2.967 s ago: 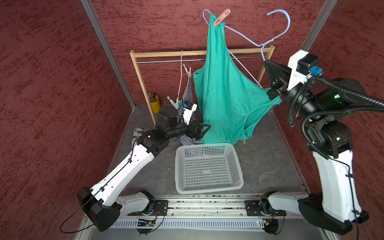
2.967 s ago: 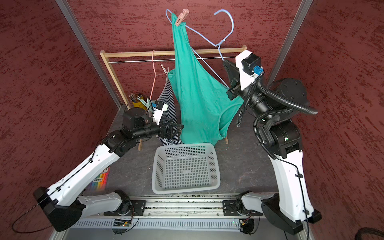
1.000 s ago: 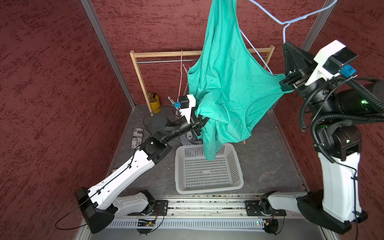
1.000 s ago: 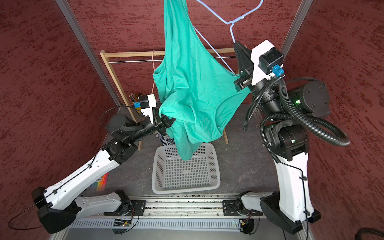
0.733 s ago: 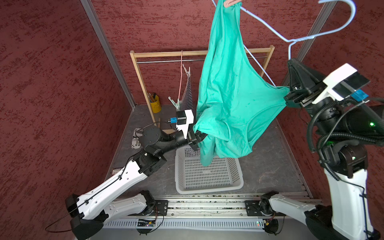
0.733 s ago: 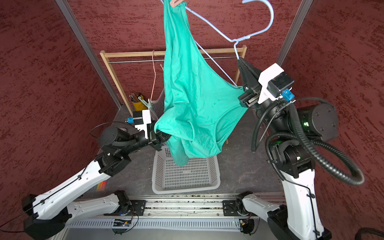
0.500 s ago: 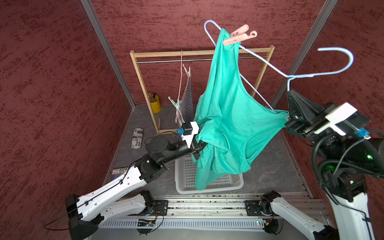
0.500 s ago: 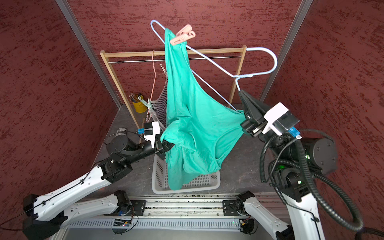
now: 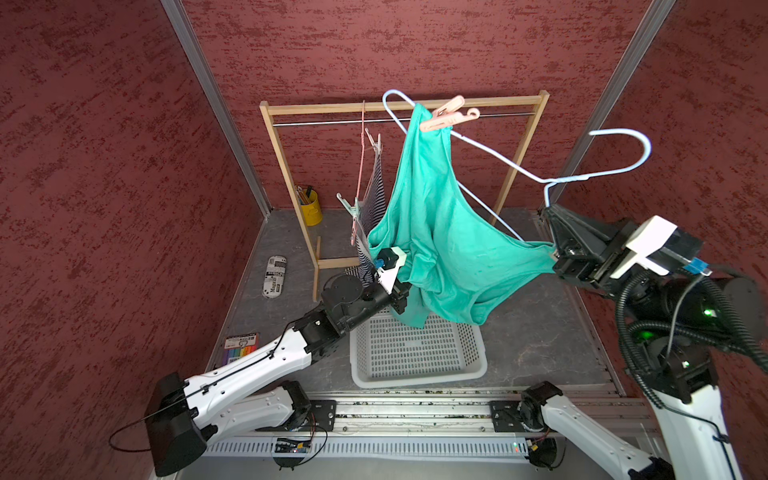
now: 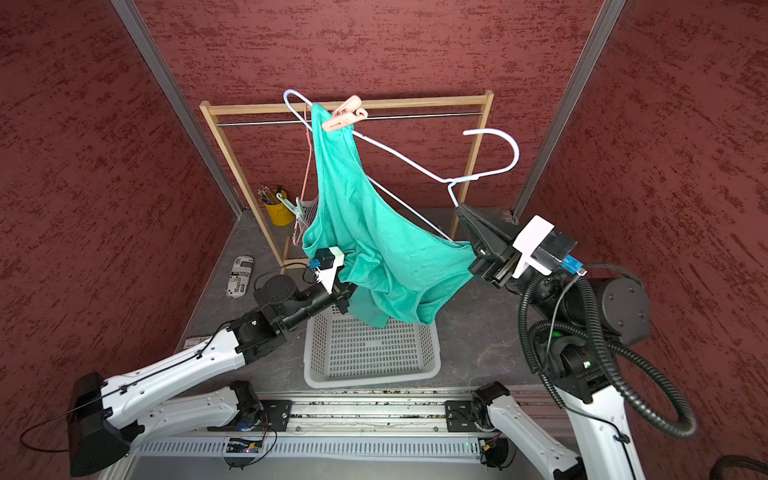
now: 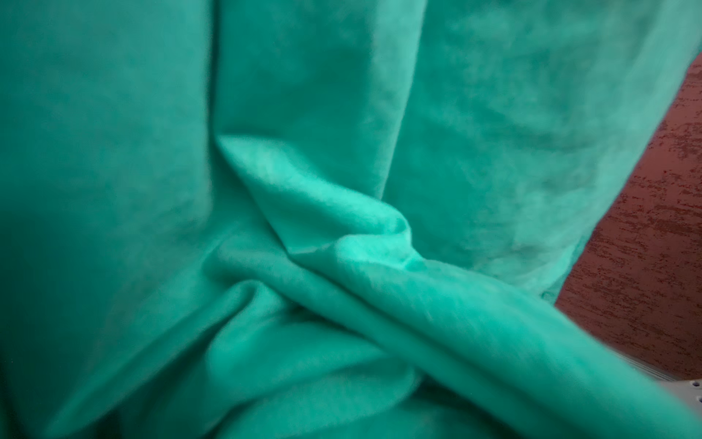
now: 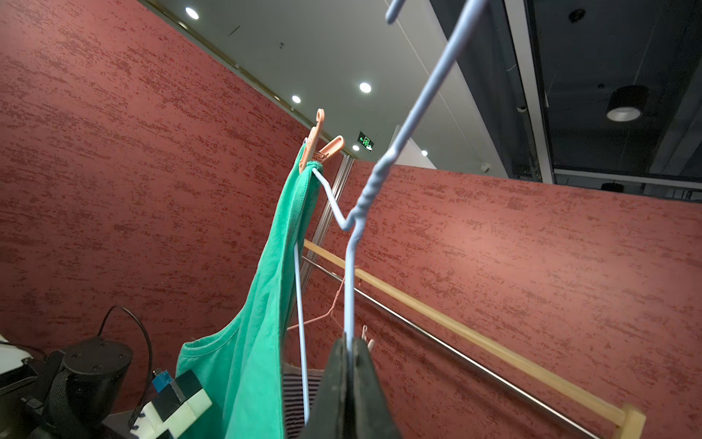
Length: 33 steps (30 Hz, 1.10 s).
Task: Remove the clothespins securing tank tops to the hanger
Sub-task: Place the tank top in the basket.
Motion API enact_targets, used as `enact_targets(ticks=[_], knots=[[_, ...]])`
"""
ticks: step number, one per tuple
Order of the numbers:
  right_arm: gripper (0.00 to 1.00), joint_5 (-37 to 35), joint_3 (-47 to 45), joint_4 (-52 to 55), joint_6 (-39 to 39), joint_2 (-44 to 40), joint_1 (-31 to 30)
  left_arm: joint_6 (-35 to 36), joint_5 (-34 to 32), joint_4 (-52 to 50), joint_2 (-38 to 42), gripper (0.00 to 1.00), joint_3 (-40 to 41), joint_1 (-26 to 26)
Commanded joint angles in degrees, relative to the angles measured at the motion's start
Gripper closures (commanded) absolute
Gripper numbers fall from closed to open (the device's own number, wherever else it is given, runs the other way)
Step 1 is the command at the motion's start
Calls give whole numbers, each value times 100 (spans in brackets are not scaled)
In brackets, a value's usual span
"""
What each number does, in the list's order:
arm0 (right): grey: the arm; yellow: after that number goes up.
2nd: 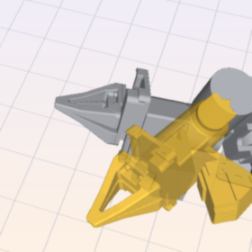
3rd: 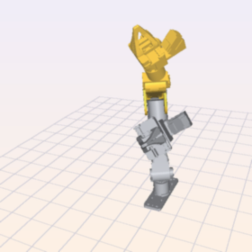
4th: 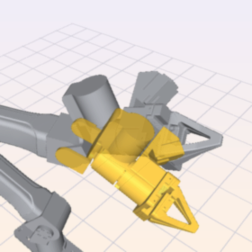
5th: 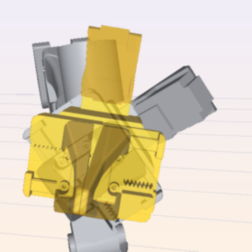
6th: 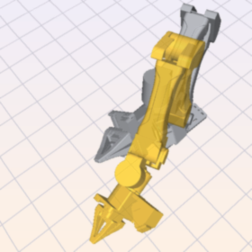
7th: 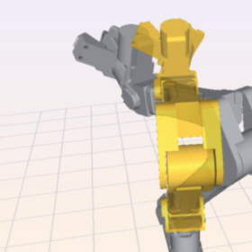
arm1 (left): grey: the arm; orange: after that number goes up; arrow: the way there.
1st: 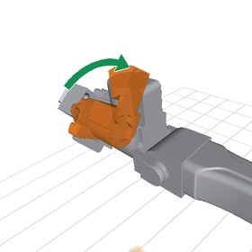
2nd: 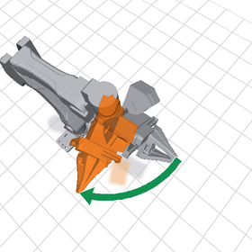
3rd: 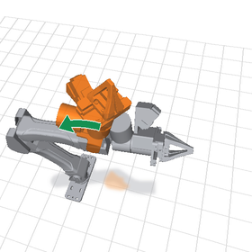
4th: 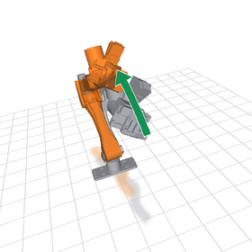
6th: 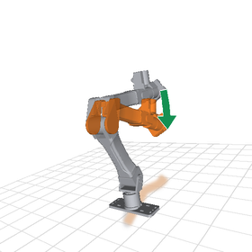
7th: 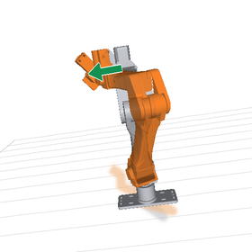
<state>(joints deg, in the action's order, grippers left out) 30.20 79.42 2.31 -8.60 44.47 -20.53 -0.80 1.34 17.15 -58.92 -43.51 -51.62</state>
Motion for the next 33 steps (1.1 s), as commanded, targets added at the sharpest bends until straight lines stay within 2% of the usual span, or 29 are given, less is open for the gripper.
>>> enact_targets(ticks=[1, 5, 9, 11, 17, 21, 25, 28, 29, 31, 33], knots=[[100, -51, -419, -248, 271, -531, -21, -190, 245, 623, 192, 100, 429, 11], [100, -420, -537, 198, 215, -833, -21, -384, 656, 1128, 382, 100, 877, -24], [100, -115, -323, 720, 196, -826, -16, -392, 786, 1073, 353, 100, 1011, -108], [100, 40, -304, 952, 223, -792, -20, -373, 680, 630, 303, 100, 1047, -134], [100, 572, -625, 1568, 106, -475, -16, -516, 242, 570, 521, 97, 1544, -139], [100, 774, -1065, 1409, 142, -560, -21, -486, -157, 87, 546, 95, 1605, -139], [100, 869, -1317, 1625, -7, -427, -16, -572, -608, -25, 538, 83, 1816, -135], [100, 901, -1476, 1820, -19, -432, -21, -839, -1044, -217, 552, 65, 1900, -130], [100, 888, -1509, 1849, 13, -504, -20, -887, -1052, -254, 568, 63, 1928, -129], [100, 856, -1575, 1906, 79, -723, -21, -1006, -1003, -173, 599, 46, 2050, -136], [100, 896, -1541, 2171, 87, -861, -20, -1017, -839, 108, 617, 39, 2206, -155]])
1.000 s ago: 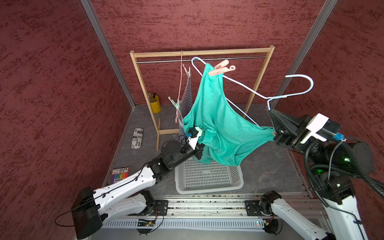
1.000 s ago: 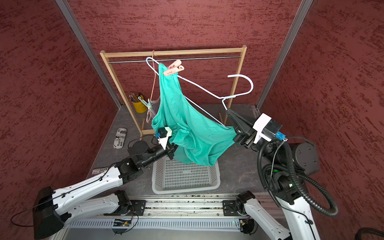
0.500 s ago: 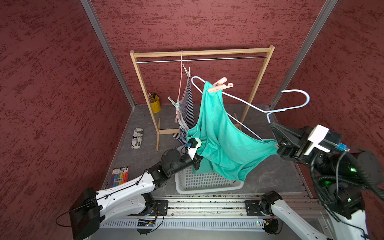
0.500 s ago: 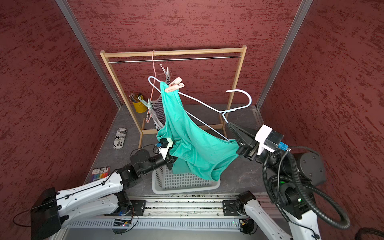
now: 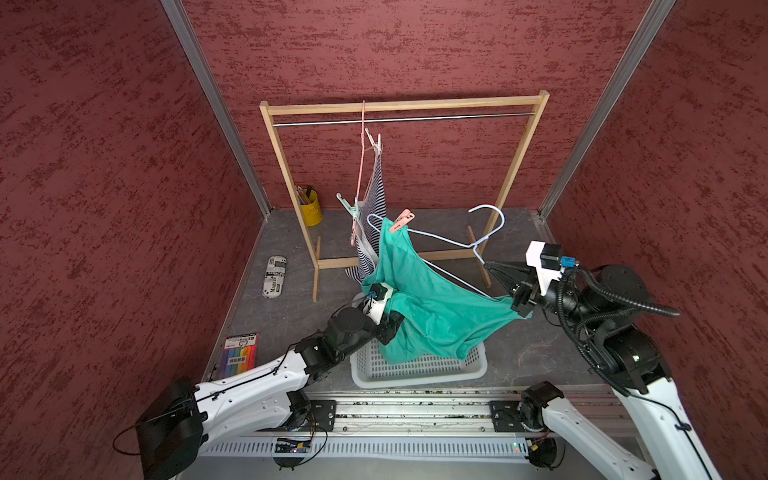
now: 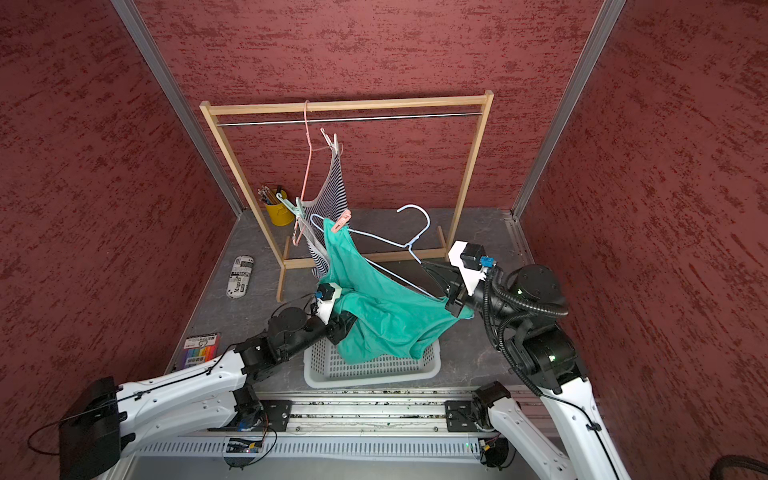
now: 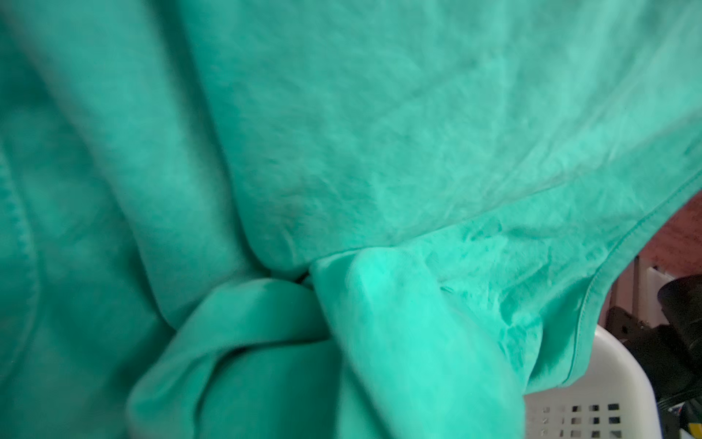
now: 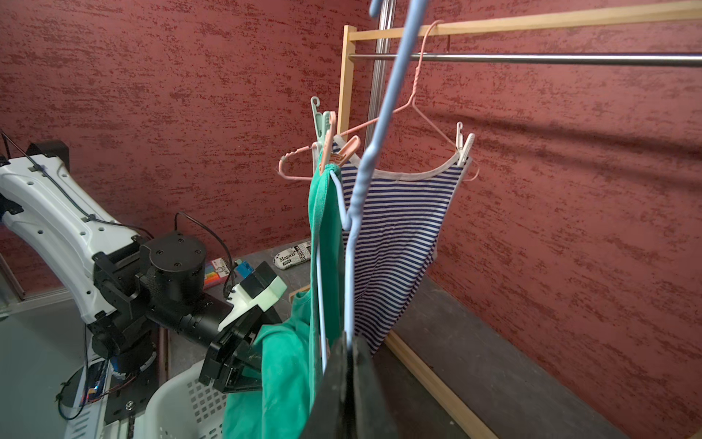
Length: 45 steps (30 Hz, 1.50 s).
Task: Remove the clothespins securing tank tops to the hanger
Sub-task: Place the tank top in the basket.
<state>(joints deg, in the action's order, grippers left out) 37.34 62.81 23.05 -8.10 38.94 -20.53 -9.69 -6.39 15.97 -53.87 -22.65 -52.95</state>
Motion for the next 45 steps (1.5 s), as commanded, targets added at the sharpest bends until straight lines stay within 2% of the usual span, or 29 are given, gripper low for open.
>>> enact_targets(ticks=[1, 2, 3, 5, 7, 12, 16, 20, 26, 29, 32, 35, 37, 38, 42, 45], knots=[[100, 172, 136, 226, 44, -379, -20, -121, -66, 352, 114, 32, 183, -50], [100, 151, 119, 287, 60, -457, -21, -119, -137, 422, 118, 25, 216, -79], [100, 149, 81, 363, 68, -546, -19, -85, -228, 448, 135, 11, 238, -106], [100, 167, -3, 418, 68, -729, -20, 19, -332, 409, 232, 0, 235, -137], [100, 118, -97, 461, 116, -873, -20, 96, -325, 206, 432, 0, 168, -140], [100, -412, -156, 637, 3, -745, -20, 619, 375, -462, 1474, 0, 194, -237], [100, -602, -262, 219, -120, -698, -16, 467, -149, -1714, 2044, 0, 155, -293], [100, -611, -199, -187, -212, -668, -21, -277, -1007, -2519, 2350, 0, 82, -360], [100, -542, 124, 77, -367, -293, -19, -796, -1881, -2864, 3339, 0, 237, -380], [100, -190, 112, 135, -531, -311, -15, -527, -2037, -2800, 3859, 0, 320, -377], [100, 43, 17, 224, -669, -445, -20, 169, -2173, -2341, 4155, 0, 283, -374], [100, 308, 34, 473, -673, -472, -17, 1073, -2391, -1866, 4144, 0, -105, -348], [100, 504, 102, 685, -650, -402, -19, 1541, -2190, -1805, 3964, 0, -527, -287], [100, 380, 147, 756, -615, -366, -16, 1701, -2000, -1928, 3796, 0, -796, -253], [100, 184, 190, 889, -853, -407, -21, 1862, -1505, -2906, 3016, 0, -1849, -145], [100, 517, 232, 890, -1135, -435, -18, 1914, -935, -3463, 2483, 0, -2539, -87]])
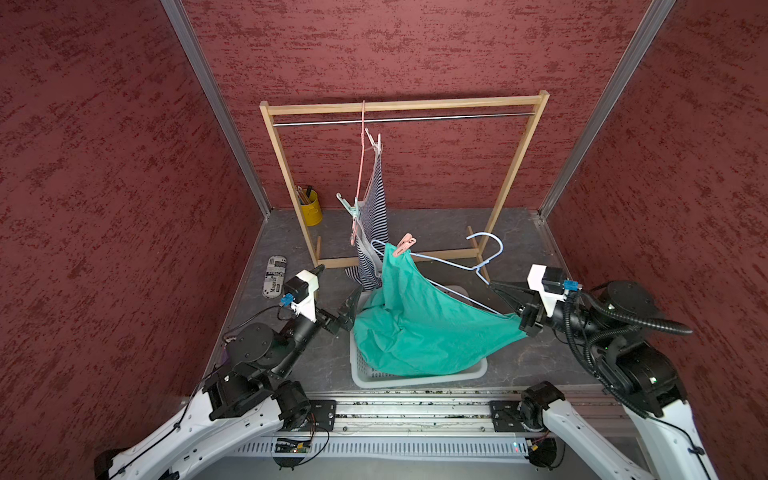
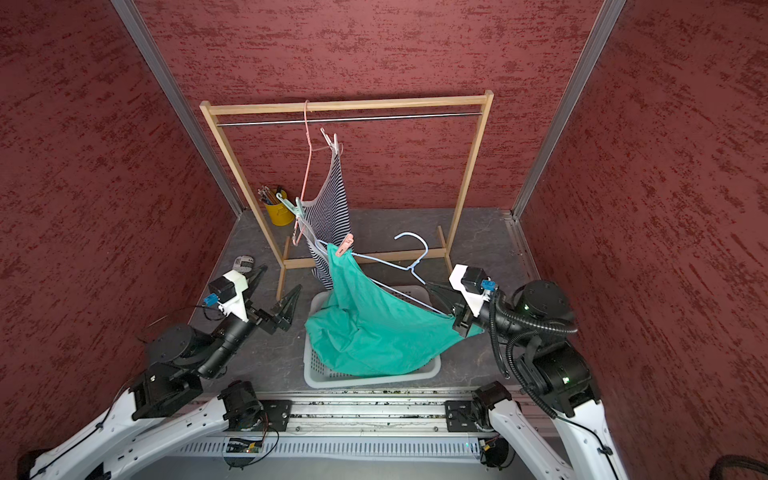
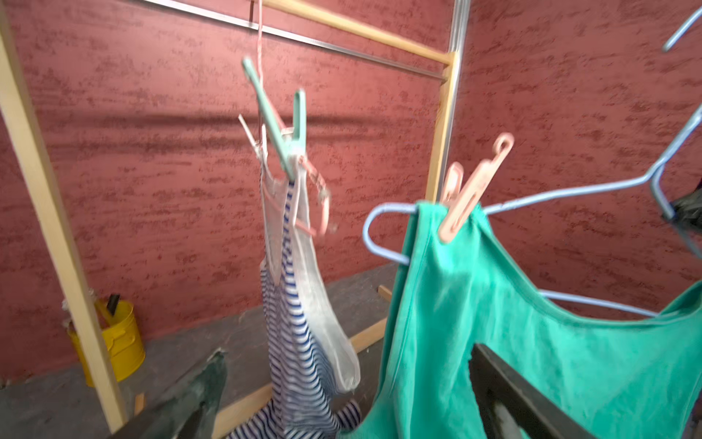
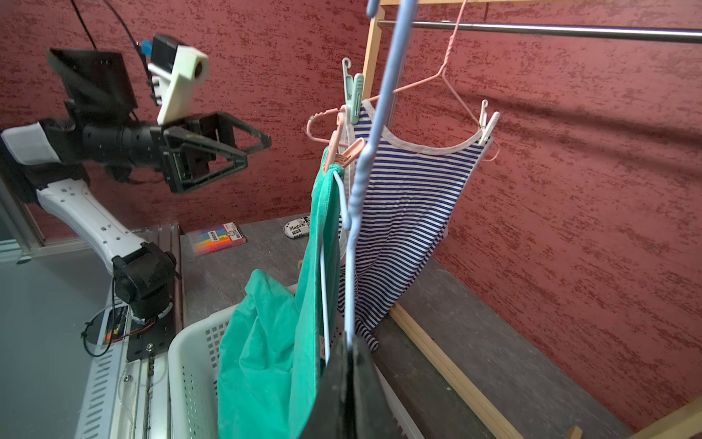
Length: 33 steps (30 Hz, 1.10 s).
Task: Remove the clothespins securing tank tops to the hanger
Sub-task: Place the tank top in the basket, then remove the clothespin from the hanger.
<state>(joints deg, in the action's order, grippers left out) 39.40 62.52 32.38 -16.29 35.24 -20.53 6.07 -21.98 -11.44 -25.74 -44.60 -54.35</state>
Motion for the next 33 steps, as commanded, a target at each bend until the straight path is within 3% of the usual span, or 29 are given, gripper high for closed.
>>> enact_targets(ticks=[1, 4, 8, 16, 21, 27, 33], knots=[[100, 346, 280, -28, -317, -50, -19, 367, 878, -937, -536, 0, -629, 97], [100, 481, 475, 297, -394, 246, -20, 467, 1521, -1723, -1114, 0, -1471, 226], [100, 922, 685, 966, -1085, 714, -18, 801, 1705, -2542, -1520, 0, -2241, 235], [100, 1093, -115, 261, -1724, -223, -20, 1213, 1761, -3502, -1656, 0, -3132, 239], [100, 1185, -111, 437, -1663, -22, -20, 1398, 1993, -4631, -2332, 0, -3983, 248], [100, 1218, -84, 636, -2043, 211, -16, 1848, 2532, -4698, -2694, 2, -4082, 301], [100, 1274, 6, 726, -2288, 389, -16, 1961, 3453, -4764, -3037, 4, -4173, 875]])
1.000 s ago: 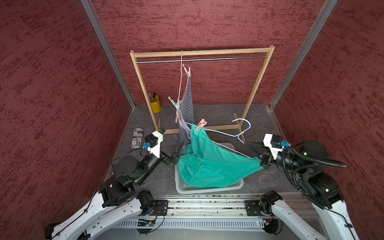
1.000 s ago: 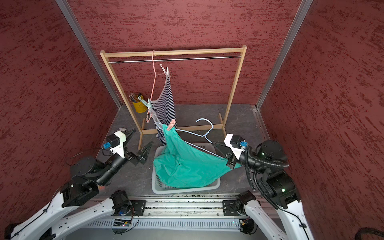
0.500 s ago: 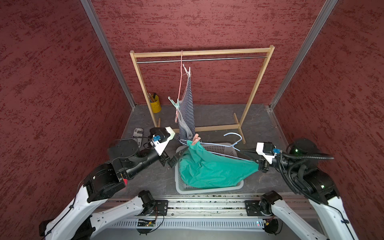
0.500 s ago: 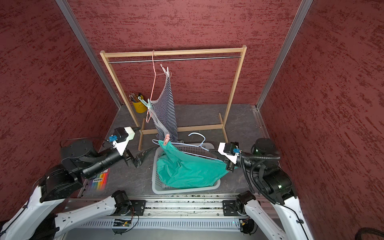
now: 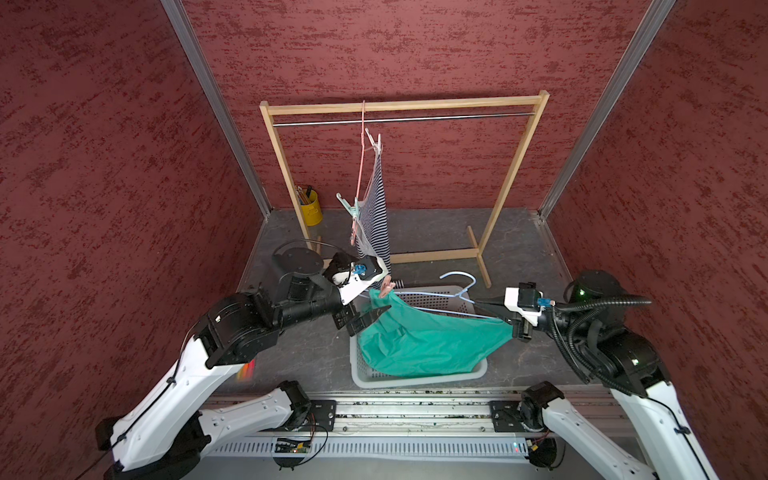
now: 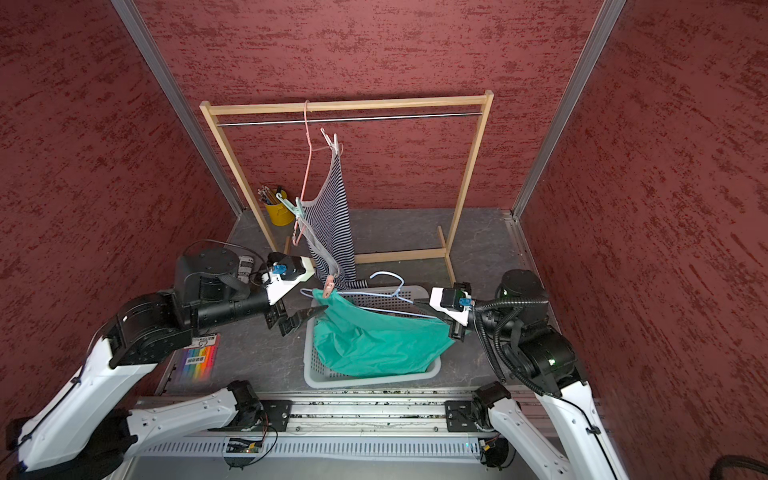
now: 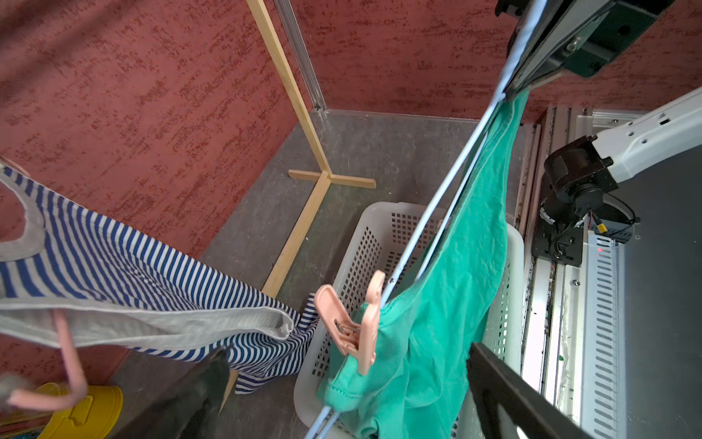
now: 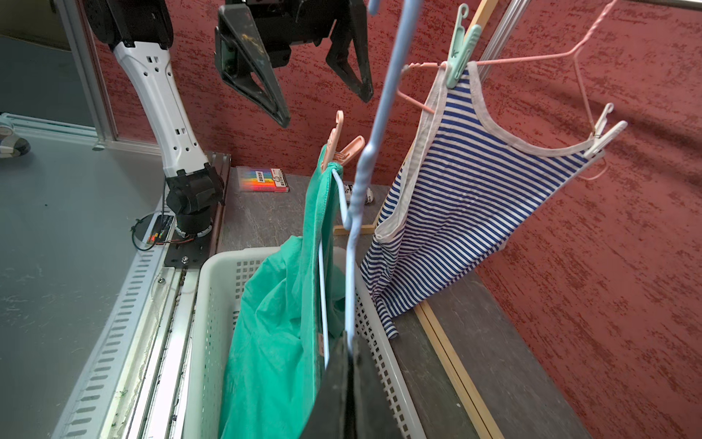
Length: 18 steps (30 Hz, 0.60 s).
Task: Remove the clothespins securing tank tops to the hanger
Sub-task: Remove the clothespin from the hanger.
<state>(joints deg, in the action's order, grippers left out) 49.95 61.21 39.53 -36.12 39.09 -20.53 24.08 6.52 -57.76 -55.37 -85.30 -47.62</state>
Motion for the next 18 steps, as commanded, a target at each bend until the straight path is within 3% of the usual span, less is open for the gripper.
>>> enact_targets(ticks=[1, 7, 18], knots=[[100, 231, 137, 24, -323, 40, -20, 165, 745, -134, -126, 6, -87, 306], [100, 200, 23, 39, -397, -7, -13, 211, 1777, 177, -131, 10, 206, 1033], [100, 215, -172, -251, -218, -95, -16, 265, 2627, 537, -407, 27, 459, 1315]])
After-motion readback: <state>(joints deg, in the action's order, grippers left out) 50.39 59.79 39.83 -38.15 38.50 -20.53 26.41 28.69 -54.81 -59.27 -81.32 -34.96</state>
